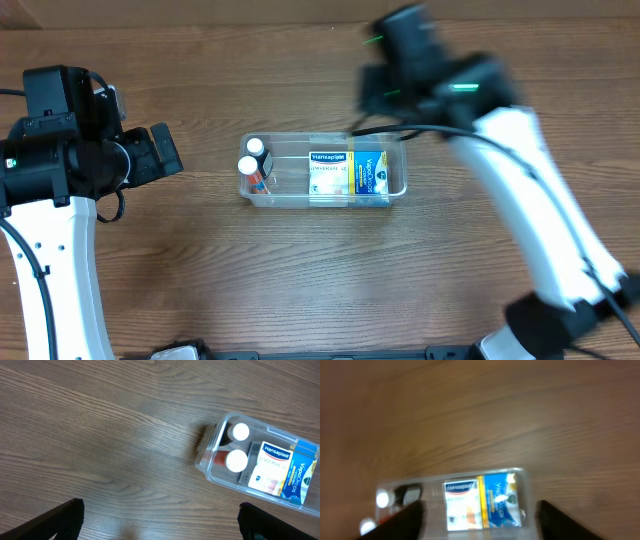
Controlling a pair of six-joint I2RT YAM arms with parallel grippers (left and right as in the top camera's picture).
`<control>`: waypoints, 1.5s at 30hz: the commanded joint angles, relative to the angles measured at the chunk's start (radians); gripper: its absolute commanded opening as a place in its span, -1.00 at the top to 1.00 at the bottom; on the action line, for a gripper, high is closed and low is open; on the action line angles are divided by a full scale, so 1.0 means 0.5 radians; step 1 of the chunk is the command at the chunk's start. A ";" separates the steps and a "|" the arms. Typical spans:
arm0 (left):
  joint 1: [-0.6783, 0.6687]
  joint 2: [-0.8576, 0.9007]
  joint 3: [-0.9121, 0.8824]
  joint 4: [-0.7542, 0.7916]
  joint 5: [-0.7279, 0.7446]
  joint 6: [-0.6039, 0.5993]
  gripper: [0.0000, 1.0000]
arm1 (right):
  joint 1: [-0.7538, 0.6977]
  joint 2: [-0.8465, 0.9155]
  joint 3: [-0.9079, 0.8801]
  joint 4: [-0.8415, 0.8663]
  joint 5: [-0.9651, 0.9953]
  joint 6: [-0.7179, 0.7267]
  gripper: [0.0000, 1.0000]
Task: Pack container
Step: 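Move the right gripper to the red box and grasp it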
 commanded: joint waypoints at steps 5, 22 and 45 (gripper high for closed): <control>-0.002 -0.008 -0.007 0.001 0.012 0.047 -1.00 | -1.034 -0.110 -0.095 -0.480 0.013 0.257 -0.99; -0.002 -0.008 -0.007 0.008 0.015 0.040 -1.00 | -2.177 -0.475 -2.081 0.676 -0.304 -0.208 -1.00; -0.002 -0.008 -0.007 0.014 0.014 0.037 -1.00 | -2.177 -0.160 -2.319 1.061 -0.372 -0.368 -0.88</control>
